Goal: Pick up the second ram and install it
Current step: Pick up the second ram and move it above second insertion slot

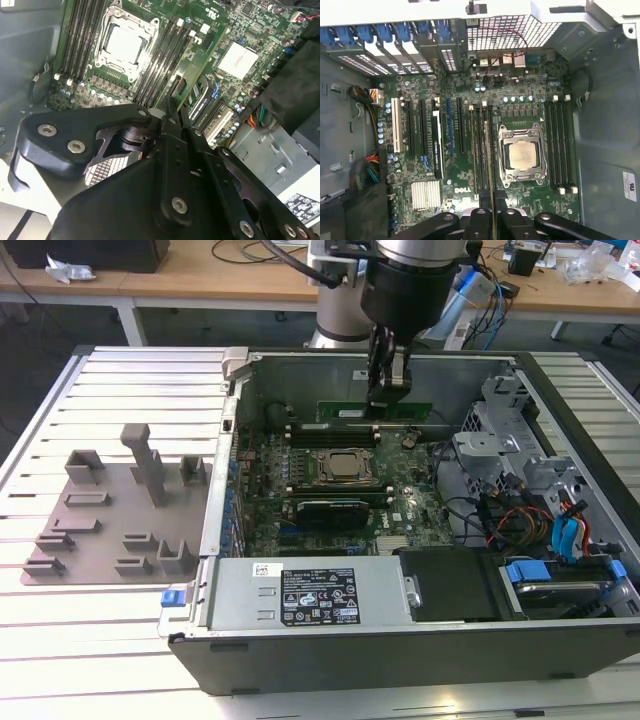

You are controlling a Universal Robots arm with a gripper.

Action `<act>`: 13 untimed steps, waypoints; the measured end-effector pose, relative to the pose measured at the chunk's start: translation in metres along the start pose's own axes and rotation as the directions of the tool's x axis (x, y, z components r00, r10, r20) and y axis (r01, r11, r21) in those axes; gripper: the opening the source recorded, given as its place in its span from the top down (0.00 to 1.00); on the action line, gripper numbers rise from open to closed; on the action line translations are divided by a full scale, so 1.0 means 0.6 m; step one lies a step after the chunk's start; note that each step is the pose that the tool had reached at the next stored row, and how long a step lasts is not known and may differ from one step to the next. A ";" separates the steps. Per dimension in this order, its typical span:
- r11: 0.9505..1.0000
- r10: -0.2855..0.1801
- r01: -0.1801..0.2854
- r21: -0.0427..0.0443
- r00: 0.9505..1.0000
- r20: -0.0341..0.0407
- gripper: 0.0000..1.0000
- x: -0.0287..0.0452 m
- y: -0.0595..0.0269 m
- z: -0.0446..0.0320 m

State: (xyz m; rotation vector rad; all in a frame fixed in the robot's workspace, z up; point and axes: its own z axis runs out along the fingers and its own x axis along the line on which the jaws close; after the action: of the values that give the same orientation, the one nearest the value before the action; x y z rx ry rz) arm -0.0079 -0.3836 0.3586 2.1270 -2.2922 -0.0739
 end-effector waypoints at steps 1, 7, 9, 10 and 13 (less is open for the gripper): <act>1.000 0.000 0.000 0.000 1.000 0.000 0.86 0.000 0.000 0.003; 1.000 0.000 0.000 0.000 1.000 0.000 0.86 -0.009 -0.001 0.040; 1.000 0.000 0.000 0.000 1.000 0.000 0.86 -0.023 0.000 0.053; 1.000 0.000 0.000 0.000 1.000 0.000 0.86 -0.024 -0.001 0.059; 1.000 0.000 0.000 0.000 1.000 0.000 0.86 -0.023 -0.001 0.063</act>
State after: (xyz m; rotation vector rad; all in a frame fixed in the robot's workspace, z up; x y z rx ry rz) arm -0.0079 -0.3686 0.3212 2.1267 -2.2920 -0.0736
